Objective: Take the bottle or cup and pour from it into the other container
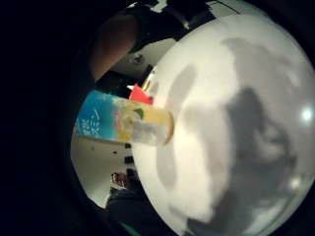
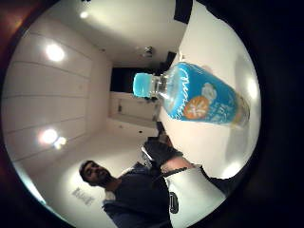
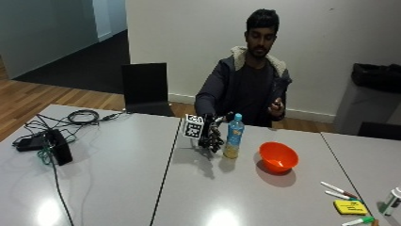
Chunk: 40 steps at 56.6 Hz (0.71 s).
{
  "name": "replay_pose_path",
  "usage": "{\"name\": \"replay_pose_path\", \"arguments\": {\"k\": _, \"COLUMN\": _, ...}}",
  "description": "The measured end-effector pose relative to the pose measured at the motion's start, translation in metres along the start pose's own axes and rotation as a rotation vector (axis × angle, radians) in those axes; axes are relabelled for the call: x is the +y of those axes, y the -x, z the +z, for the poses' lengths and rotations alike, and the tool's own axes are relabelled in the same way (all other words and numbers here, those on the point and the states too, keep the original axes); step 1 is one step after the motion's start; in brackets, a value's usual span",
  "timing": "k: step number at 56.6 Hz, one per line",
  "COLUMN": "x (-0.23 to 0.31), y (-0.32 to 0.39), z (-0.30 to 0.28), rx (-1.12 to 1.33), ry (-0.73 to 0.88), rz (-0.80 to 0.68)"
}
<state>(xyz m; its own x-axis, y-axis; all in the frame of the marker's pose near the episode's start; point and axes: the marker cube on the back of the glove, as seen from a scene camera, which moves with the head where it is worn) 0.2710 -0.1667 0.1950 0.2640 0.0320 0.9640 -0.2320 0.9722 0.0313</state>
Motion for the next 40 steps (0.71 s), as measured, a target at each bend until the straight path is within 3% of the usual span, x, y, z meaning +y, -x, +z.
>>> {"name": "replay_pose_path", "arguments": {"k": 15, "x": -0.024, "y": -0.012, "z": 0.040, "rx": -0.084, "ry": 0.097, "rz": -0.047}}
{"name": "replay_pose_path", "arguments": {"k": 21, "x": -0.042, "y": -0.012, "z": 0.055, "rx": -0.105, "ry": -0.020, "rz": -0.184}}
{"name": "replay_pose_path", "arguments": {"k": 26, "x": -0.034, "y": -0.010, "z": 0.057, "rx": -0.090, "ry": 0.117, "rz": -0.060}}
{"name": "replay_pose_path", "arguments": {"k": 40, "x": -0.033, "y": -0.011, "z": 0.067, "rx": -0.081, "ry": 0.066, "rz": -0.055}}
